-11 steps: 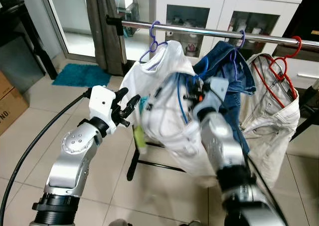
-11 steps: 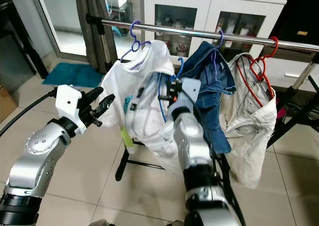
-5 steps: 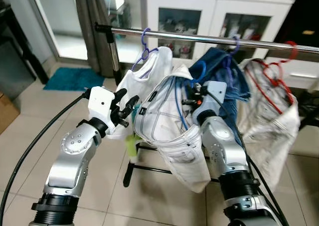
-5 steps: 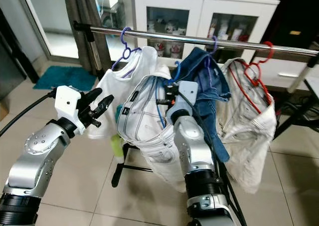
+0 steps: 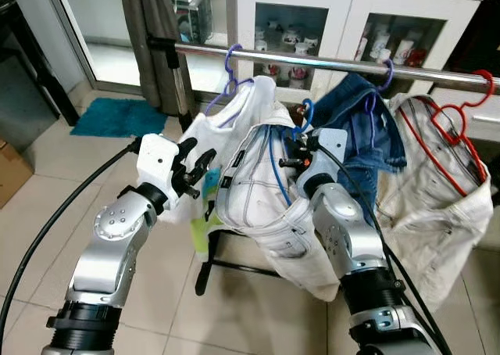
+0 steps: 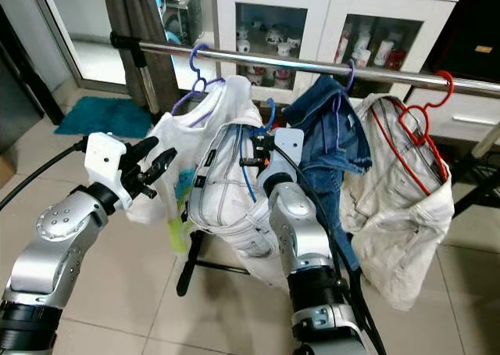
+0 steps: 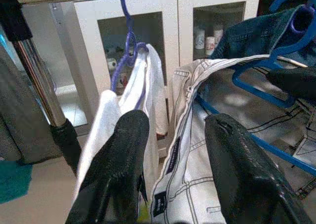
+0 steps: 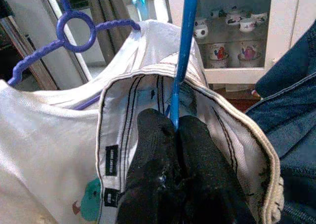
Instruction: Hang hanger
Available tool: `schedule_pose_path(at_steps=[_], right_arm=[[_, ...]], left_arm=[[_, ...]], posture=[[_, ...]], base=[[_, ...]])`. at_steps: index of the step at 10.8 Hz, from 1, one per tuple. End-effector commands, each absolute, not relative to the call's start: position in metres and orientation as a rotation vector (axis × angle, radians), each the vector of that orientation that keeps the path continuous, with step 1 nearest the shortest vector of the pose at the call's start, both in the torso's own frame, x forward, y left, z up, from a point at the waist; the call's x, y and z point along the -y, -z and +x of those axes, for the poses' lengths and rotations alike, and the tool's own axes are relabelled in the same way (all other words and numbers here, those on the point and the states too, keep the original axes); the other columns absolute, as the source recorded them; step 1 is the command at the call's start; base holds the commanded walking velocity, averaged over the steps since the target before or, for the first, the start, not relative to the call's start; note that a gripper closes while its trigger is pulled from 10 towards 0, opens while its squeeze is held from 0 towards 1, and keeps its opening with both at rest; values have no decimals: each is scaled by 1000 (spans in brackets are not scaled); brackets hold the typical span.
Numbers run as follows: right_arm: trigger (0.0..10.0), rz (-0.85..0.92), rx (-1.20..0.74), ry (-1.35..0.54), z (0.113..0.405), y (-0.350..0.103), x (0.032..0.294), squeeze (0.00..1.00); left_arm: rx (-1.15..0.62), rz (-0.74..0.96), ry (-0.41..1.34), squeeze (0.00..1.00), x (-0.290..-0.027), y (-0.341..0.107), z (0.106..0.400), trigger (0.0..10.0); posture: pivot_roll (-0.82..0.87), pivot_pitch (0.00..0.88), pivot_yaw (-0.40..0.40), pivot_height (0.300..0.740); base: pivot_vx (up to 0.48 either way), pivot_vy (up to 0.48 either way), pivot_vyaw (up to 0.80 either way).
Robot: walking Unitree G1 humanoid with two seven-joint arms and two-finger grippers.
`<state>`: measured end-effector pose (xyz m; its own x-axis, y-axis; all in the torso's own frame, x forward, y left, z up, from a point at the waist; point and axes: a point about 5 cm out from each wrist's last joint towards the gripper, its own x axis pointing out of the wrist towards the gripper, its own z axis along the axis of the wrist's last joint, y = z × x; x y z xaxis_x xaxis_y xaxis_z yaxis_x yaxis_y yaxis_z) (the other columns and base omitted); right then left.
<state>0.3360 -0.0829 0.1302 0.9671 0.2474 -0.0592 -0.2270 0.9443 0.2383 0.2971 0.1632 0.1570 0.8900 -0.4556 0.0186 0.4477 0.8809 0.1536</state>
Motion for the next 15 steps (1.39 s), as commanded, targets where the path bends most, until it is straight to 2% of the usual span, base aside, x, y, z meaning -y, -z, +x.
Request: schedule_pose_path(at_steps=[1,8,10,15], right_arm=[[10000,238,-11,-252,341,-152,81,0],[10000,215,-9,-230,344,-155,82,0],[10000,204,-10,-223,344,-156,84,0],[10000,192,50,-237,346,-164,83,0]], left_arm=[[48,159,470,0,-164,-158,300,10000],[45,164,498,0,-159,-158,301,10000],[44,163,510,0,-156,-157,301,10000],[63,131,623,0,-146,-160,297,10000]], posture=[[0,6,7,740],[-2,6,8,740],[-1,6,6,740],[5,2,1,740]], base=[[352,0,0],[350,0,0],[345,0,-400],[0,0,0]])
